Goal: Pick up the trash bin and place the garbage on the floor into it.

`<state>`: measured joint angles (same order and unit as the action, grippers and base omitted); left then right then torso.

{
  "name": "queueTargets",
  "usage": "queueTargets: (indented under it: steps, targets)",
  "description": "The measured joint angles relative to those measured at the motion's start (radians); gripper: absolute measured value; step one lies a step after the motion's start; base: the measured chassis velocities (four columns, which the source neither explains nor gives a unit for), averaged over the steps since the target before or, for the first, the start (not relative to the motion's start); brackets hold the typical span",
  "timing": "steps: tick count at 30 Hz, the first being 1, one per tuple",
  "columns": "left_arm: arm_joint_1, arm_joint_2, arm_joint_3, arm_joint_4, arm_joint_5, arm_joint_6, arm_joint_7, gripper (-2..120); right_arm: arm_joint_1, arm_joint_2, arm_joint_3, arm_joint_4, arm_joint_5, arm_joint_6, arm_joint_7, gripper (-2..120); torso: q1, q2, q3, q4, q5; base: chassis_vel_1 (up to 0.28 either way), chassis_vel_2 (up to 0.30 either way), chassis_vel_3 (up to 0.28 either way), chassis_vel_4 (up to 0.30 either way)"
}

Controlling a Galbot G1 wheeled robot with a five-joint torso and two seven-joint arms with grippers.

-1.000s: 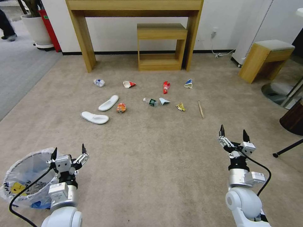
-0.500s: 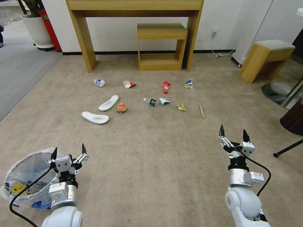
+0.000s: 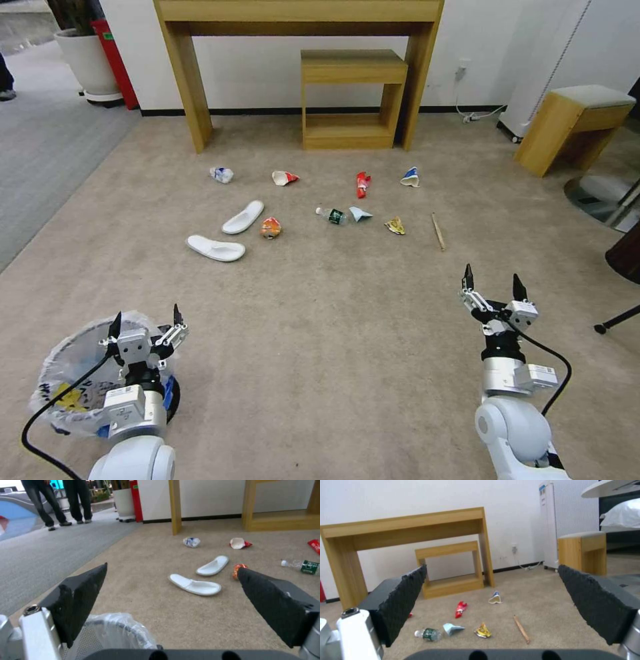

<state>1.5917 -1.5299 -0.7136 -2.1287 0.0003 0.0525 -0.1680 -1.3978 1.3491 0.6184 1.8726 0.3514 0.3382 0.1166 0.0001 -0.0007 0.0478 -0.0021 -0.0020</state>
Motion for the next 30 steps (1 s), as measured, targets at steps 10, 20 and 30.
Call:
queueTargets:
  steps: [10,20,30]
  targets:
    - [0.003,-0.002,0.0,-0.001,0.001,-0.002,0.0,100,-0.005,0.0,0.003,0.002,0.0,0.003,-0.003,100,0.0,0.0,0.0,0.0,0.0001,0.035,0.028,-0.031,-0.04]
    - [0.012,-0.004,-0.004,-0.016,0.003,-0.001,0.0,100,-0.007,-0.002,0.003,0.007,0.0,0.007,-0.009,100,0.0,0.0,0.0,0.0,0.0001,0.067,0.062,-0.064,-0.059]
    - [0.012,-0.012,0.0,-0.014,0.01,-0.001,0.001,100,-0.008,-0.006,0.006,0.011,0.003,0.008,-0.013,100,0.0,0.0,0.0,0.0,0.0001,0.059,0.055,-0.056,-0.052]
